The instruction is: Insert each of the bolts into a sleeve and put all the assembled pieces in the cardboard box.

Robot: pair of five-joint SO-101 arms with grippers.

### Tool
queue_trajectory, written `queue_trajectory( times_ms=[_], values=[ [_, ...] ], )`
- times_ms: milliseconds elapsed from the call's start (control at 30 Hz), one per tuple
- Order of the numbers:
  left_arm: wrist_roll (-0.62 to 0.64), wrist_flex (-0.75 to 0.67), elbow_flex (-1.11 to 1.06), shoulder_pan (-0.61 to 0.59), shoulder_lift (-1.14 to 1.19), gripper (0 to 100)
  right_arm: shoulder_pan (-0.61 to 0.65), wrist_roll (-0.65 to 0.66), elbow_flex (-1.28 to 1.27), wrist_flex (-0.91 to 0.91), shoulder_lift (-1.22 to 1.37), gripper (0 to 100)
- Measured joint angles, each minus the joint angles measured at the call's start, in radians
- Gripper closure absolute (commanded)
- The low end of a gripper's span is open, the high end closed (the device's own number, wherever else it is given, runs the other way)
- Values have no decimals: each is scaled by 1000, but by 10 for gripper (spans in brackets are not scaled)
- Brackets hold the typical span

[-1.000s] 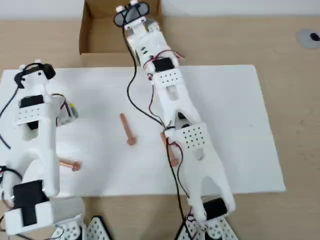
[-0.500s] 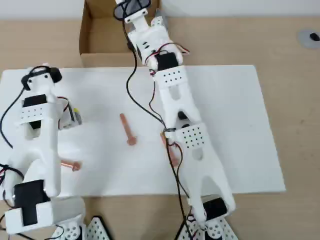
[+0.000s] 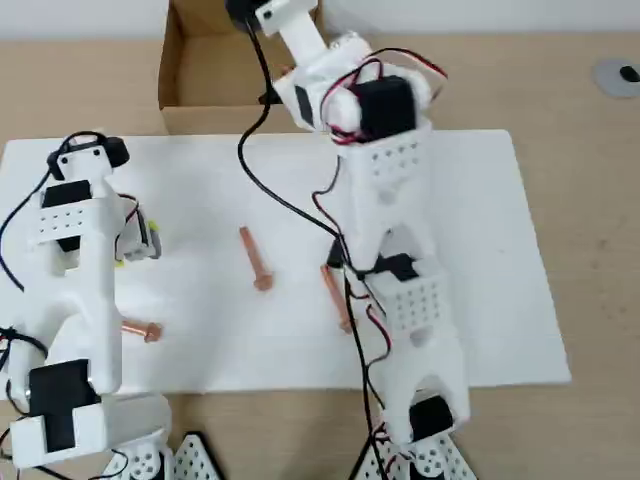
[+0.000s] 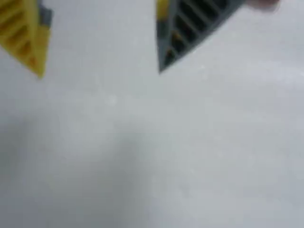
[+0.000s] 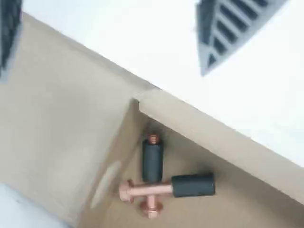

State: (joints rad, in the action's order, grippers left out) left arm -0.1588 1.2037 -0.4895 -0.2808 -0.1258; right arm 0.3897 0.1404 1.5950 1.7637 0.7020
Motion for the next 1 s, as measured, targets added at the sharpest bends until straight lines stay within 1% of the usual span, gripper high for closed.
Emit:
queue_trajectory(
  times_ms=[100,200,300,400,567,700,800,900,1000],
  values=[
    [-58,57,21,11,0,853,-48,0,-112,11,-95,699],
    [-135,117,32,31,0,853,-72,-2,-333,12,-218,699],
    [-169,166,40,32,-11,854,-74,-2,-654,12,-364,699],
    [-201,178,40,28,-84,854,-69,-2,-987,12,-532,699],
    [-222,178,-49,35,-342,853,-34,35,-1425,12,-839,699],
    [-222,138,-178,54,-608,852,-32,57,-1653,12,-1049,699],
    [-170,86,-284,54,-787,853,-32,63,-1804,3,-1163,699],
    [-124,25,-408,54,-934,853,-32,95,-1959,-66,-1255,699],
    [-109,-28,-531,54,-1054,853,-32,149,-2130,-187,-1321,699]
  ],
)
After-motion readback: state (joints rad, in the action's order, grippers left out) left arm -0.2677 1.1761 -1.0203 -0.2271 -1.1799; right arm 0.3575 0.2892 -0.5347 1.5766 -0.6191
